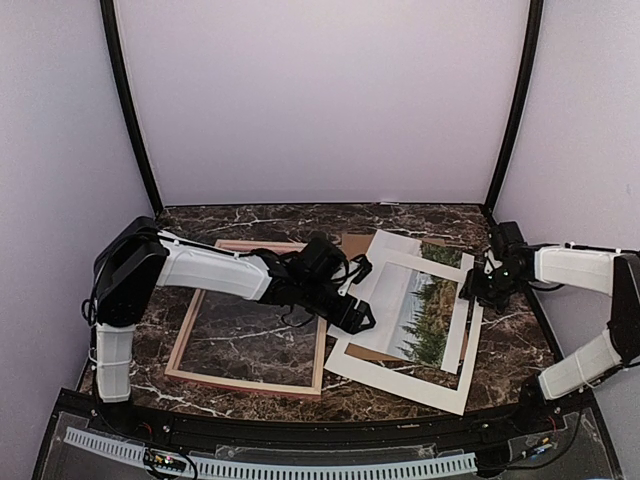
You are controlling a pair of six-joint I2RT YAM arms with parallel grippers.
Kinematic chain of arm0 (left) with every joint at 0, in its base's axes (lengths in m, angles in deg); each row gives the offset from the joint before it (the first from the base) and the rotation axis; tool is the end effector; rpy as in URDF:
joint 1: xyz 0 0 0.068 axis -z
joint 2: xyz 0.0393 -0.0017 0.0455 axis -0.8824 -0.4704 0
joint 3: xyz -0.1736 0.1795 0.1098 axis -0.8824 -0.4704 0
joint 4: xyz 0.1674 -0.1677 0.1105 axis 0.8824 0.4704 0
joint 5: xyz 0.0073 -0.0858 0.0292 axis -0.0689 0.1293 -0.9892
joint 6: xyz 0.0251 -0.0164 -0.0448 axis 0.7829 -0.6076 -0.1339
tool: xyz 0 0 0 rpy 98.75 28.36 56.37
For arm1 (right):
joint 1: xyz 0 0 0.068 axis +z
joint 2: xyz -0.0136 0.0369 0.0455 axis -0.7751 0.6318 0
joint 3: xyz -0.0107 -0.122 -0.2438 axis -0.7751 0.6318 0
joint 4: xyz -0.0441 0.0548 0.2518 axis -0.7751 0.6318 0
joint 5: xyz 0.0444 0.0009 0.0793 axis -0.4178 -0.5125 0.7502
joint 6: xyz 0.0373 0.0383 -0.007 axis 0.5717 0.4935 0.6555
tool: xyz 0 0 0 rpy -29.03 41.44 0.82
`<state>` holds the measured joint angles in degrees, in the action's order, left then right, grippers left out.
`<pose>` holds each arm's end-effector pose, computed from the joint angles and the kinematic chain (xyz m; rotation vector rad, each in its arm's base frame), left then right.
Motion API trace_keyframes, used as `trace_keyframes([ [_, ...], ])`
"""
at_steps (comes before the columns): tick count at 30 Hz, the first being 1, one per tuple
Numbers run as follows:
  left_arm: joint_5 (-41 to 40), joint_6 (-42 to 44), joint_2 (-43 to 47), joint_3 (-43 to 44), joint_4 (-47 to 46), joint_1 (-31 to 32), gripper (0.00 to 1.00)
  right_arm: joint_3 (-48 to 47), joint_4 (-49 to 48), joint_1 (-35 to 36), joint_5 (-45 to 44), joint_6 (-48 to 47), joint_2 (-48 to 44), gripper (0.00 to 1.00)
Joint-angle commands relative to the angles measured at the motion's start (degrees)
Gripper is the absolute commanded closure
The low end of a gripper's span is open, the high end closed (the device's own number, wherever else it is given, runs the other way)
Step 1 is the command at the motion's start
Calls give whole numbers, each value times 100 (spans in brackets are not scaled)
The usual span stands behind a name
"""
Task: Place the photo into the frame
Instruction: Pick up the mat board from the photo.
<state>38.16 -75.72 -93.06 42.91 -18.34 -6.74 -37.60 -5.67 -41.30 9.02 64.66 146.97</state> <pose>0.2528 -0.3790 0.1740 0.9118 2.2542 -0.9138 0.2521 0.0432 0.1788 0.4517 2.6446 0.2521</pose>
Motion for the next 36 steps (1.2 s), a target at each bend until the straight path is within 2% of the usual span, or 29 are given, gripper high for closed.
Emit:
trace_keyframes([
  [1,-188,191,-124,305,233,96,16,329,-268,-271,125,199,-225,41],
  [18,-206,189,-385,237,207,171,17,910,-552,-794,283,84,-169,40],
  [36,-407,-44,-506,-109,99,233,19,1099,-919,-899,1105,136,-153,43],
])
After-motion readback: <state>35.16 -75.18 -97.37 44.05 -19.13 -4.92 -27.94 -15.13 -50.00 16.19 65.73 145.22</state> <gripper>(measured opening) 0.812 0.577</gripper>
